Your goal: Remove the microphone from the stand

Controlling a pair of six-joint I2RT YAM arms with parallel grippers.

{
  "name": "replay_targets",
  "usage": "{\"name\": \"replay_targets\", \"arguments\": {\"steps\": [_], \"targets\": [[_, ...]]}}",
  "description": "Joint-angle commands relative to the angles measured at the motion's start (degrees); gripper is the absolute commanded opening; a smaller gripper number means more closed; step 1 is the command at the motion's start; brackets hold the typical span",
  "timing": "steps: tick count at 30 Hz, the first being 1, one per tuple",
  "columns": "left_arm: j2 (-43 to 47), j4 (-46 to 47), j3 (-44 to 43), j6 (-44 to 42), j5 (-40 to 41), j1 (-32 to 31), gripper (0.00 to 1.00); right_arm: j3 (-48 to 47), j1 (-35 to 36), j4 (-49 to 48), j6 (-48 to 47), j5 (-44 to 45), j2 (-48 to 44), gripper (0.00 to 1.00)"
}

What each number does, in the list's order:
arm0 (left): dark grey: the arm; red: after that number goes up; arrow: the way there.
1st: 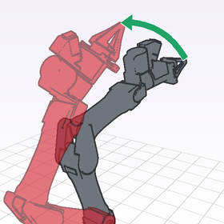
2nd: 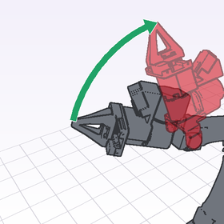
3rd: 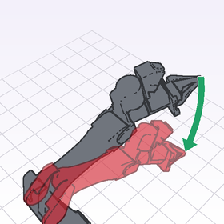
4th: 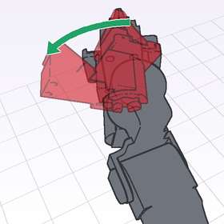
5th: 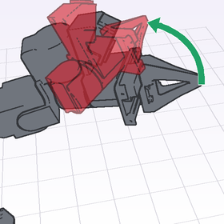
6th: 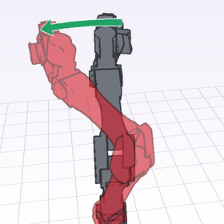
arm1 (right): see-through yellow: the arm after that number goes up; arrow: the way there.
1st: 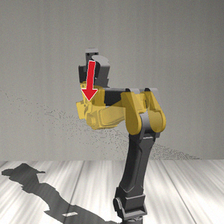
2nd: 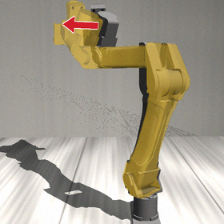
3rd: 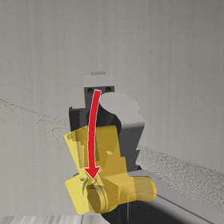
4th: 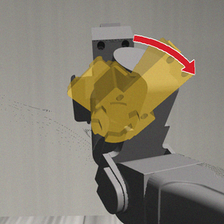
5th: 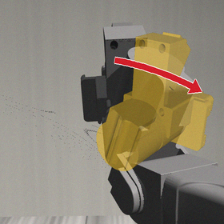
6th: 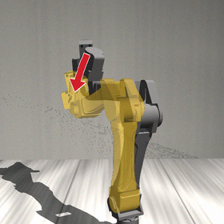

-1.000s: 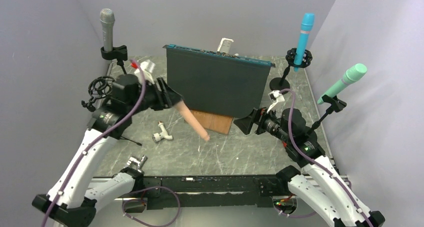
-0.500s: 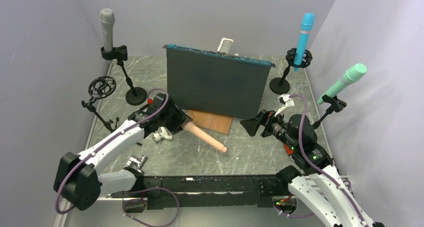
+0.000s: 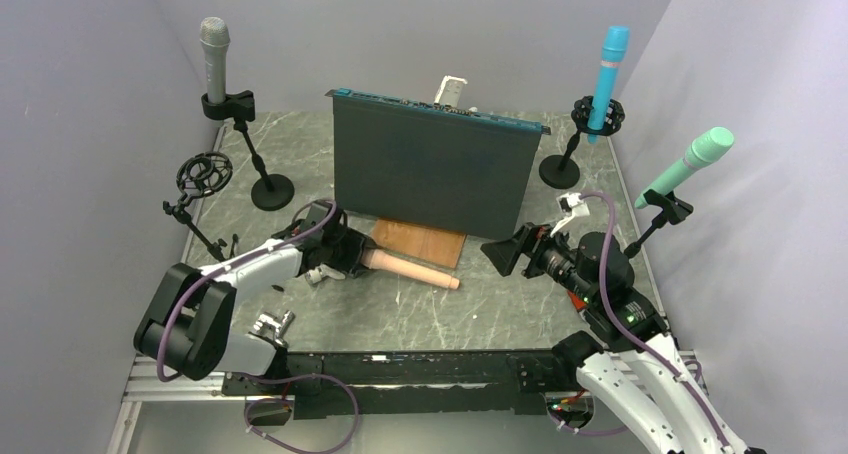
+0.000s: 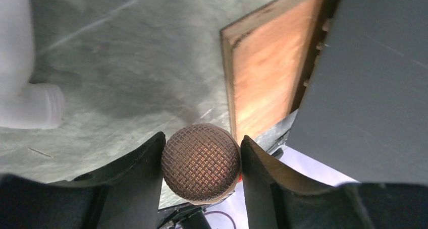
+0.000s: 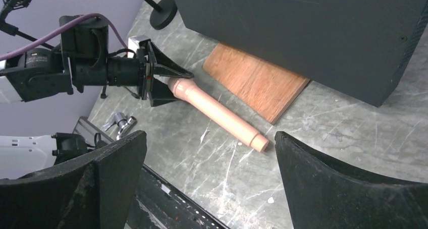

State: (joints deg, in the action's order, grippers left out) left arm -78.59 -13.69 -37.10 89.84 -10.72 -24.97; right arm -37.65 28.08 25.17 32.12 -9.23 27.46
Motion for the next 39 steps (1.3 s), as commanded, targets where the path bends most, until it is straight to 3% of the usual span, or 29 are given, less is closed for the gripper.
{"name": "replay_targets", "arguments": {"steps": [1,3,7,20,27,29,39], "targets": [[-0.06,6.39,3.65,8.16,0.15,0.22,0.09,0.21,0.25,-2.38,1.13,-0.87,0.26,1.00],[-1.98,7.15,4.30,7.75,-0.81,0.92,0.21,0.33,0.31,-2.44,1.19,-0.90,0.53,1.00],[-6.70,10.29,4.57,6.42,-3.94,1.94,0.28,0.83,0.32,-2.80,1.26,-0.94,0.98,1.00],[-7.16,3.24,1.32,1.71,0.36,2.03,0.88,2.28,0.24,-4.01,1.74,-1.19,1.33,1.00],[-2.58,-1.65,-0.34,-2.40,2.62,1.99,0.92,3.39,0.27,-5.44,1.96,-1.45,2.05,1.00],[-0.60,-3.51,-1.47,-4.87,3.05,2.03,0.98,3.70,0.28,-6.25,2.12,-2.01,2.65,1.00],[12.09,-15.52,-9.85,-24.52,8.69,1.96,0.99,3.89,0.30,-9.52,1.46,-4.05,6.19,1.00]]}}
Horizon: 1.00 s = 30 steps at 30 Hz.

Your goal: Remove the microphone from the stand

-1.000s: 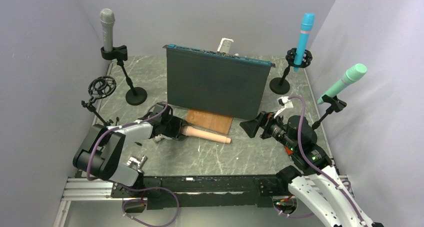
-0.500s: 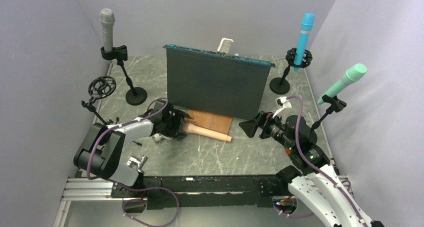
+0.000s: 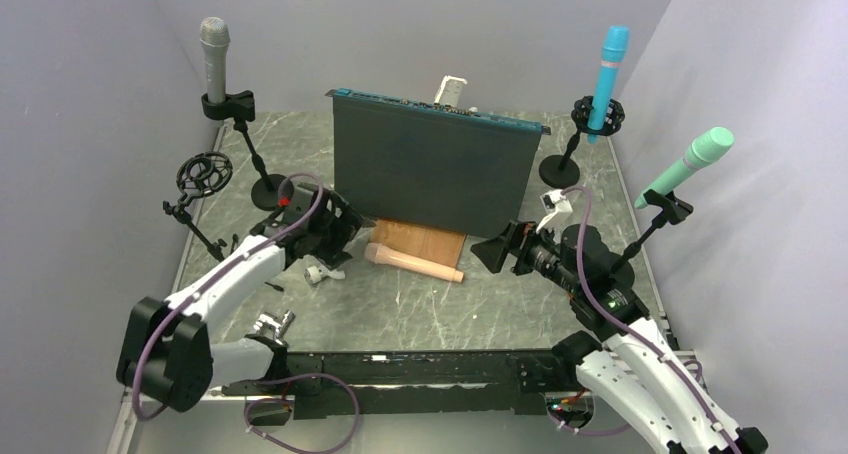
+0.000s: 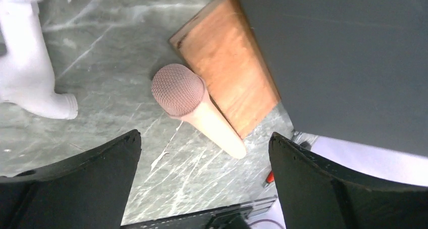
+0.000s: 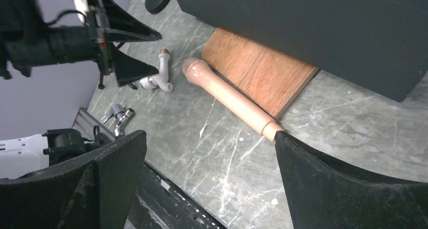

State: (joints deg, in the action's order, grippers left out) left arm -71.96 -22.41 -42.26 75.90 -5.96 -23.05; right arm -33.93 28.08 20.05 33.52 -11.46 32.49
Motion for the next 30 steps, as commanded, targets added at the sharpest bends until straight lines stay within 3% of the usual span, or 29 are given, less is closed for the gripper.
{"name": "replay_targets", "arguments": {"steps": [1,5,10,16,24,30], "targets": [[6.87,-8.06,-5.40,-12.46,4.23,0.02,0.99,0.14,0.29,-4.79,0.06,-2.15,1.50,1.00],[13.60,-12.26,-7.63,-21.00,3.89,0.02,0.99,0.47,0.32,-6.57,0.14,-3.05,2.67,1.00],[23.35,-12.34,-10.04,-33.35,-2.25,0.19,0.99,1.79,0.40,-9.32,0.49,-4.23,3.69,1.00],[28.51,-22.49,-20.17,-43.51,-1.42,0.20,1.00,2.99,0.40,-11.11,-0.39,-6.50,4.84,1.00],[27.77,-39.77,-39.08,-49.98,16.01,0.20,0.99,2.05,0.40,-10.30,-3.13,-9.06,5.41,1.00],[25.84,-48.41,-48.63,-46.86,37.26,0.20,0.98,1.55,0.48,-10.95,-3.42,-10.99,6.14,1.00]]}}
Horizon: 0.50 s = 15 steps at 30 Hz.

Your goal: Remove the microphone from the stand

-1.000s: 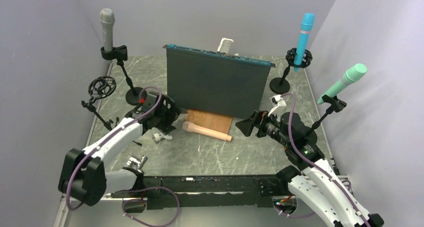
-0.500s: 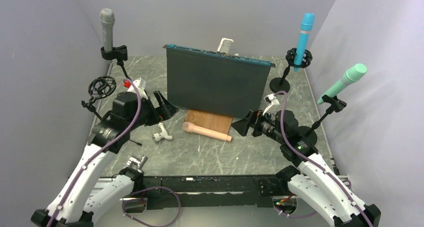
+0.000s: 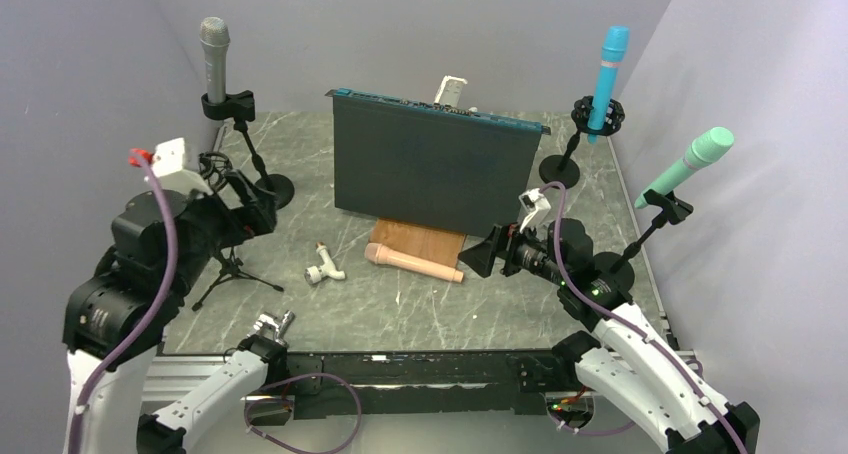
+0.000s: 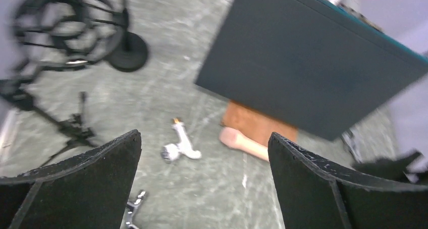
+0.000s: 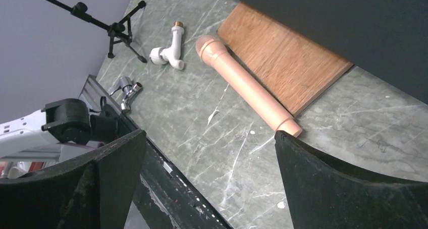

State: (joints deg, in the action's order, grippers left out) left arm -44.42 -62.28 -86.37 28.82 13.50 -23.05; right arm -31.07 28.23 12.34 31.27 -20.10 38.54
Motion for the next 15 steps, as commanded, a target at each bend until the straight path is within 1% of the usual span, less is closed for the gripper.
{"name": "replay_targets", "arguments": {"steps": [1,3,5,7,10,15], "targets": [[-2.09,-8.79,-5.19,-0.14,20.25,0.20,0.97,-1.34,0.29,-3.39,-1.13,-2.46,0.04,1.00],[-2.91,-8.96,-5.44,-0.45,25.29,0.20,0.95,-1.35,0.42,-3.54,-0.91,-2.75,0.20,1.00],[-2.93,-8.24,-3.34,-0.66,30.08,0.20,0.92,-1.31,0.49,-3.75,-0.73,-3.14,0.38,1.00],[-1.17,-3.09,3.94,-2.38,35.25,0.21,0.93,-1.15,0.63,-4.09,-0.68,-3.09,0.40,1.00],[1.70,3.29,14.31,-2.98,38.39,0.20,0.94,-0.71,0.73,-4.44,-0.51,-3.06,0.64,1.00],[5.92,11.09,23.77,-1.79,42.77,0.20,0.93,-0.61,0.92,-4.11,-0.67,-2.85,0.93,1.00]]}}
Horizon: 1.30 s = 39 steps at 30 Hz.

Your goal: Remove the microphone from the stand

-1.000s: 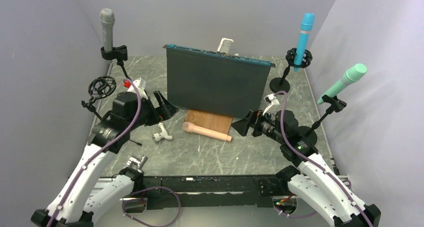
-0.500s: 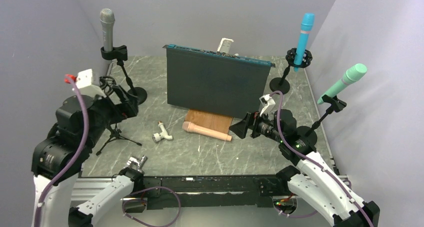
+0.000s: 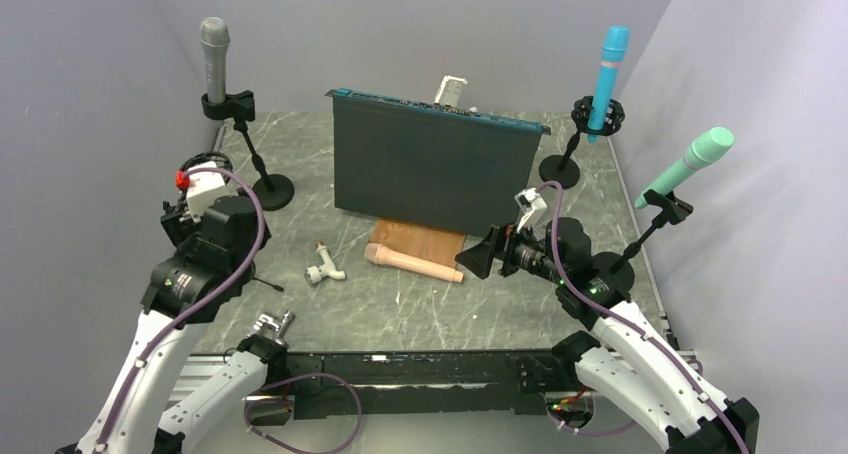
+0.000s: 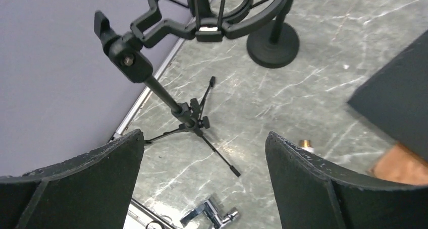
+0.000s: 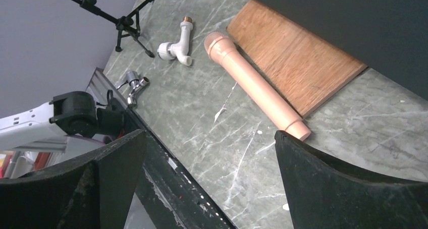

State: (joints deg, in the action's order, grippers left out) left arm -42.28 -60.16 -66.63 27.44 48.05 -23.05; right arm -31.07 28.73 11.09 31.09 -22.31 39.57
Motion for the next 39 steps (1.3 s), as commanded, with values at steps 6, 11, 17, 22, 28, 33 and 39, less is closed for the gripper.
{"name": "replay_targets", "arguments": {"steps": [6,11,17,22,28,33,39], "targets": [[4.79,14.36,13.00,3.92,18.60,0.24,0.98,-0.73,0.60,-2.67,-0.55,-0.38,0.24,1.00],[2.06,22.71,18.43,4.77,20.91,3.02,0.99,-0.83,0.67,-2.33,-0.42,0.05,-0.16,1.00],[0.01,32.81,24.37,2.50,19.05,11.26,0.99,-0.65,0.80,-0.38,-0.76,1.15,-1.97,1.00],[1.76,48.79,31.58,-7.99,11.33,18.27,0.99,-0.01,0.80,0.69,-0.65,2.06,-3.73,1.00],[2.65,65.22,39.04,-19.86,-3.35,22.87,0.99,0.76,0.78,-0.27,0.25,1.65,-3.98,1.00],[1.31,68.21,39.19,-22.59,-4.07,24.87,0.93,0.47,0.77,0.04,-0.02,1.73,-3.98,1.00],[-0.72,73.97,41.46,-21.91,-13.62,32.67,0.71,-0.29,0.89,1.19,-0.39,2.33,-4.59,1.00]]}}
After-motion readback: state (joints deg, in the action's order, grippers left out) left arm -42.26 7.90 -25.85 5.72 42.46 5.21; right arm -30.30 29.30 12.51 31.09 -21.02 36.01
